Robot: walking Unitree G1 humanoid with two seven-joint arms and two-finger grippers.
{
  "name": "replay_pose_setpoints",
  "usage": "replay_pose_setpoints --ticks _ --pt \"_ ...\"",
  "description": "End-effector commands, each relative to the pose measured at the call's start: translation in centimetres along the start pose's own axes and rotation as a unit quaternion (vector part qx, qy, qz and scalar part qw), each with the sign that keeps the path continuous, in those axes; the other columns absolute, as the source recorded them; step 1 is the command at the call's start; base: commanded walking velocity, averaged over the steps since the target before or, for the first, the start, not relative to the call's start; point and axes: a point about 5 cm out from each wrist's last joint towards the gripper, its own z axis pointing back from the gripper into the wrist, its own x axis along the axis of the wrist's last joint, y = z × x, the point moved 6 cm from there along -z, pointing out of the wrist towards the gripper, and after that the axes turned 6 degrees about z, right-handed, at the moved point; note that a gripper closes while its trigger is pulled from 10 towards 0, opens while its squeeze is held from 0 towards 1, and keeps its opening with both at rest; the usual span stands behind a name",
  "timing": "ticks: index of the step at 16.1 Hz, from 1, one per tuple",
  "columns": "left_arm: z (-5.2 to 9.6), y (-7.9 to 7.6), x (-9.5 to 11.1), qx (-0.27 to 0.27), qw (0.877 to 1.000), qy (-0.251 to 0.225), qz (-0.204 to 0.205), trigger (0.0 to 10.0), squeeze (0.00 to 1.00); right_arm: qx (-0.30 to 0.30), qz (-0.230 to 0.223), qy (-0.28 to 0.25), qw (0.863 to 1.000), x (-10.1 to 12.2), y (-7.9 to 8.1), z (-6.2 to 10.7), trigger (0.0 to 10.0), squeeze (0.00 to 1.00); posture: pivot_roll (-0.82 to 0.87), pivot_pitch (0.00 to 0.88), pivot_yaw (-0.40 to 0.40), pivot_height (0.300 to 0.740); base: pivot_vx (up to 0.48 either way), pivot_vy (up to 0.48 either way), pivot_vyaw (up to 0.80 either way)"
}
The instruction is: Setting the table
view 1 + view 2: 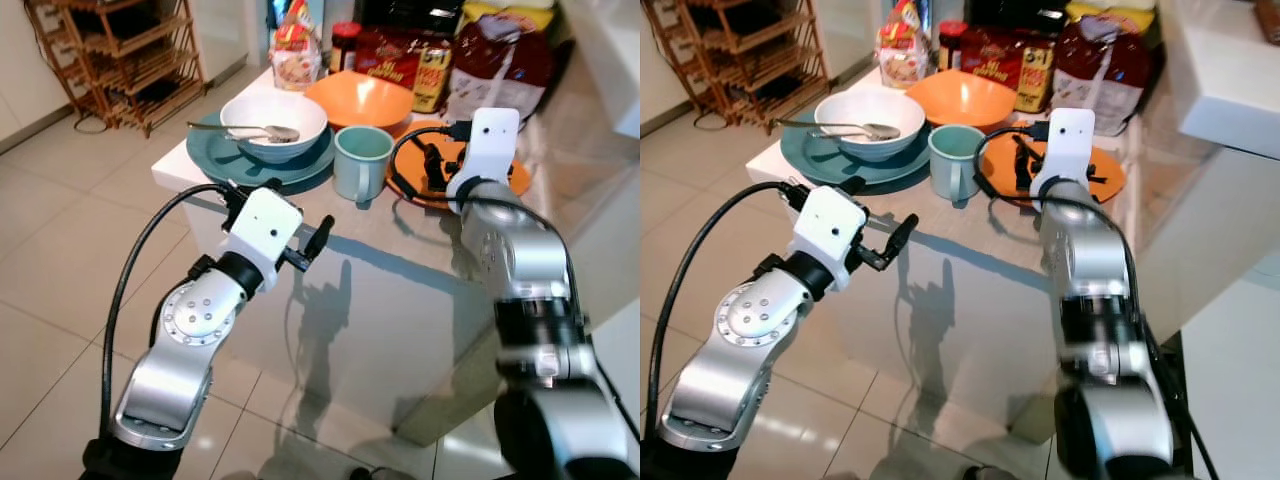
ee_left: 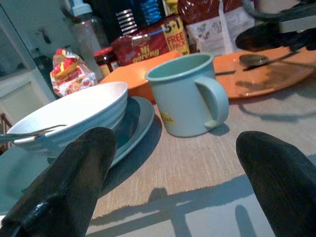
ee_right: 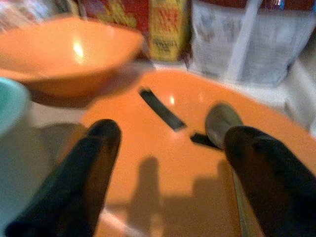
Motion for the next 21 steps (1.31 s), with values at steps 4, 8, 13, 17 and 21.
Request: replay_pose_setpoints --ticks 4,8,13,17,21 --pt "-0.1 -0.8 1.5 -0.026 0.999 -0.020 -0.001 10.0 0.00 -0.031 -0.047 0.047 0.997 0.6 -2.8 -2.0 10.0 1.00 0.07 0.027 -0.042 0.740 0.000 0.000 0.00" --pt "0.0 -2.6 3.7 -0.089 0.994 -0.046 0.039 10.0 0.00 -0.009 -0.069 0.080 0.994 0.9 -3.2 -2.9 10.0 1.00 0.07 0.035 -0.051 0.740 0.000 0.000 0.00" --pt "-0.4 -5.0 4.7 -0.179 0.983 -0.010 0.046 10.0 0.00 0.004 -0.028 0.112 0.993 0.2 -3.0 -3.3 10.0 0.00 0.07 0.050 -0.057 0.740 0.000 0.000 0.00" --pt "-0.6 -5.1 4.5 -0.187 0.981 0.011 0.048 10.0 0.00 -0.015 -0.006 0.134 0.991 -1.4 -3.4 -3.2 10.0 0.00 0.07 0.063 -0.052 0.740 0.000 0.000 0.00" --pt "-0.2 -5.0 4.3 -0.185 0.981 0.020 0.049 10.0 0.00 -0.027 -0.033 0.142 0.989 -2.4 -4.0 -3.2 10.0 0.00 0.08 0.072 -0.056 0.740 0.000 0.000 0.00"
